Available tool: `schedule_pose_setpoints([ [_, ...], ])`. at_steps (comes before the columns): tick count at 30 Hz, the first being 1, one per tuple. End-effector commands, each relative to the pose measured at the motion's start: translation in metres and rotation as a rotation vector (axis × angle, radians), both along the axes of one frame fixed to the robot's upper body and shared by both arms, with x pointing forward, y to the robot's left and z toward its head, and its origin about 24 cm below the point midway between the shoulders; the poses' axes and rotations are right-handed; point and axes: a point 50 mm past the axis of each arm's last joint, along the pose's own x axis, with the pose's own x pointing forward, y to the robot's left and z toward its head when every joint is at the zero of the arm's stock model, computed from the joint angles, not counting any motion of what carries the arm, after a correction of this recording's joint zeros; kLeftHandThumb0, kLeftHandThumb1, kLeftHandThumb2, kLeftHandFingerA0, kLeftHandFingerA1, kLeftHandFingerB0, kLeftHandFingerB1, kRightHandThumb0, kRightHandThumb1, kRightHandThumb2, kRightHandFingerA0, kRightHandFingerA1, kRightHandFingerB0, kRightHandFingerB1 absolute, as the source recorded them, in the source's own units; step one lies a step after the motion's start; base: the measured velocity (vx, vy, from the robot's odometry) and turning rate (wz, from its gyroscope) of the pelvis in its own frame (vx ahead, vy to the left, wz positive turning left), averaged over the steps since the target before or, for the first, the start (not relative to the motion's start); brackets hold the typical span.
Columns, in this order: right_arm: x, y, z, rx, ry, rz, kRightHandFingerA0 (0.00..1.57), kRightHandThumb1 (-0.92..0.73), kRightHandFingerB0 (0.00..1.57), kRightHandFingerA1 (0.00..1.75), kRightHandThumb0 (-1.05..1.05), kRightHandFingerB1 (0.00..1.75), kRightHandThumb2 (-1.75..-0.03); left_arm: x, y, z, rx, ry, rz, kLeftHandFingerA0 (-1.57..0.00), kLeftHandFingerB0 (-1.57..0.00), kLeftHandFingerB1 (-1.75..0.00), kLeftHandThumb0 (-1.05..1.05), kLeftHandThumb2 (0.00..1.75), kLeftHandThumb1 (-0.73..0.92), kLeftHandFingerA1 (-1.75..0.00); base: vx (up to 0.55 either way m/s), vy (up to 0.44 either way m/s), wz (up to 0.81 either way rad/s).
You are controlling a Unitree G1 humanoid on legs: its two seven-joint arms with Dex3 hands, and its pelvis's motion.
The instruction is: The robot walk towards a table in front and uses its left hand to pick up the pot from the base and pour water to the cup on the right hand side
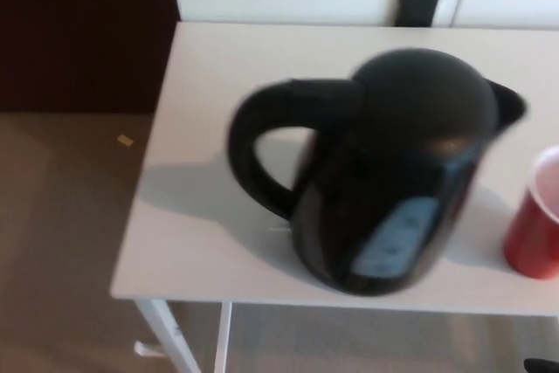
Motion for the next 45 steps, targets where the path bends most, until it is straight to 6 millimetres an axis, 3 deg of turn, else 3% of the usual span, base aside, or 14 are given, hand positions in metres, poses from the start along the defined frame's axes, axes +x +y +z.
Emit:
schedule_pose_setpoints([
  [1, -0.003, -0.007, 0.000, -0.016, 0.016, -0.019, 0.44, -0.56, 0.43, 0.38, -0.18, 0.38, -0.54, 0.000, 0.002, 0.002, 0.012, -0.001, -0.004, -0.24, -0.15, -0.49, -0.15, 0.85, 0.38, -0.54, -0.12, -0.340, 0.12],
  [6, -0.003, -0.007, 0.000, -0.020, 0.018, -0.016, 0.43, -0.53, 0.43, 0.41, -0.24, 0.42, -0.61, 0.000, 0.002, 0.002, 0.002, -0.010, 0.007, -0.26, -0.16, -0.49, -0.15, 0.85, 0.37, -0.54, -0.16, -0.385, 0.05],
  [10, -0.002, -0.008, 0.001, -0.027, 0.018, -0.020, 0.46, -0.55, 0.45, 0.38, -0.18, 0.38, -0.55, 0.002, 0.002, 0.002, 0.011, -0.010, 0.001, -0.25, -0.16, -0.49, -0.15, 0.85, 0.38, -0.54, -0.06, -0.081, 0.05],
  [35, 0.003, -0.006, 0.001, -0.023, 0.008, -0.016, 0.45, -0.56, 0.44, 0.37, -0.19, 0.38, -0.55, 0.009, 0.006, 0.008, 0.009, -0.034, -0.010, -0.24, -0.14, -0.48, -0.16, 0.85, 0.38, -0.54, -0.05, 0.025, 0.04],
  [39, 0.011, -0.004, 0.003, -0.017, -0.003, -0.011, 0.45, -0.56, 0.44, 0.37, -0.20, 0.38, -0.55, 0.011, 0.007, 0.007, 0.000, -0.038, 0.015, -0.23, -0.15, -0.48, -0.15, 0.85, 0.38, -0.54, 0.00, 0.000, 0.00],
  [40, 0.011, -0.004, 0.004, -0.029, -0.003, 0.001, 0.42, -0.51, 0.43, 0.43, -0.29, 0.44, -0.64, 0.010, 0.007, 0.008, 0.012, -0.035, 0.007, -0.25, -0.15, -0.48, -0.15, 0.86, 0.38, -0.54, 0.00, 0.000, 0.00],
  [41, 0.012, -0.004, 0.004, -0.036, -0.006, 0.010, 0.45, -0.55, 0.44, 0.38, -0.20, 0.39, -0.55, 0.010, 0.008, 0.008, 0.015, -0.036, 0.005, -0.25, -0.15, -0.48, -0.16, 0.85, 0.38, -0.54, 0.00, 0.000, 0.00],
  [45, 0.012, -0.003, 0.004, -0.040, -0.012, 0.018, 0.45, -0.55, 0.44, 0.38, -0.20, 0.39, -0.55, 0.009, 0.008, 0.008, 0.013, -0.039, 0.010, -0.25, -0.15, -0.48, -0.16, 0.85, 0.38, -0.54, 0.00, 0.000, 0.00],
])
